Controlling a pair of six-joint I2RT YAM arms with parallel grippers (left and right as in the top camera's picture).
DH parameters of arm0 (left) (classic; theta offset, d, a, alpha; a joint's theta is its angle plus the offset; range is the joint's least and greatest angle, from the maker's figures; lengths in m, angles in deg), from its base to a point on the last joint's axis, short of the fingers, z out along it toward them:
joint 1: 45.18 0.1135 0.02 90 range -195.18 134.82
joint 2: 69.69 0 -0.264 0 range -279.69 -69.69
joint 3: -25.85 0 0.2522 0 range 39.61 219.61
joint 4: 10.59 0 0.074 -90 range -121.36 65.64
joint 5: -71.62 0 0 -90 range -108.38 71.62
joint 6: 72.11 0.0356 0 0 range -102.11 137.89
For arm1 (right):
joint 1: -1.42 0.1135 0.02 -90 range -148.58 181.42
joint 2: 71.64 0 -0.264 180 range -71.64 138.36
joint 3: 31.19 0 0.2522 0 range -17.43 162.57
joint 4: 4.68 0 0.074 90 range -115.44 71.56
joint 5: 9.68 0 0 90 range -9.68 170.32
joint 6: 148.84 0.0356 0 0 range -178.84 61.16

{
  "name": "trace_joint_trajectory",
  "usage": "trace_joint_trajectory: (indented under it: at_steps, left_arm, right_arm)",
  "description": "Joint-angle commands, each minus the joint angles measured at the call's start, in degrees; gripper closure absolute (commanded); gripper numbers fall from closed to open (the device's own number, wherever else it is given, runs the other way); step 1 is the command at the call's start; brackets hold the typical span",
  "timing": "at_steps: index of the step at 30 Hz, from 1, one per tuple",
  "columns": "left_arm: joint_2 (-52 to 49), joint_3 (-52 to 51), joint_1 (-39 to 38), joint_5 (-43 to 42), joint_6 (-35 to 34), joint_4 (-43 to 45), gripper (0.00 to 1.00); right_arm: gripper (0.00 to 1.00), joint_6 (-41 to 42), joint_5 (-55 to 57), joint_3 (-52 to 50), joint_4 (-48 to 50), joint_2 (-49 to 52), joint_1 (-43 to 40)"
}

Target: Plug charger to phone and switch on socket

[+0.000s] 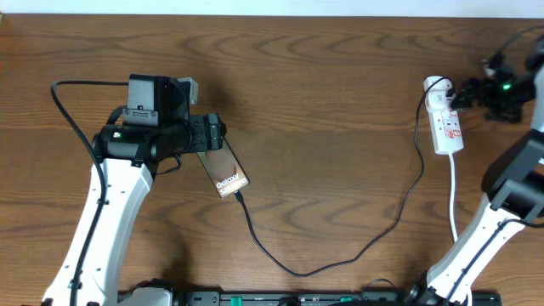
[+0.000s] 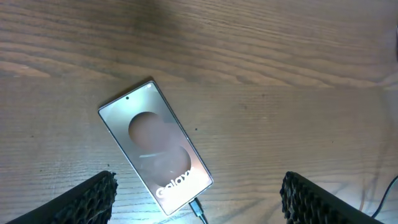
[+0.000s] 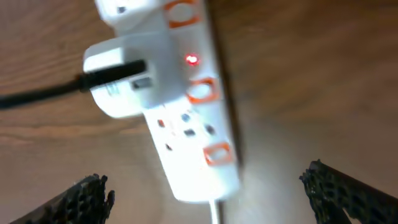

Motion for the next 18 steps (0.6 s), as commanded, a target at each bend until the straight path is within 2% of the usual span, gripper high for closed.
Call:
trace_joint_trajectory:
  at_steps: [1, 10, 18]
  left_arm:
    - [0.2, 0.3, -0.2, -0.5, 1.0, -0.3, 0.15]
    - [0.2, 0.3, -0.2, -0.5, 1.0, -0.3, 0.15]
    - [0.2, 0.3, -0.2, -0.5, 1.0, -0.3, 0.15]
  right_arm:
    - [0.01, 2.8, 2.0, 7.1, -4.0, -0.3, -1.2]
    - [0.01, 3.6, -1.4, 22.2, -14.4, -4.6, 0.0]
    - [0.01, 3.8, -2.8, 23.6, -15.4, -10.8, 1.2]
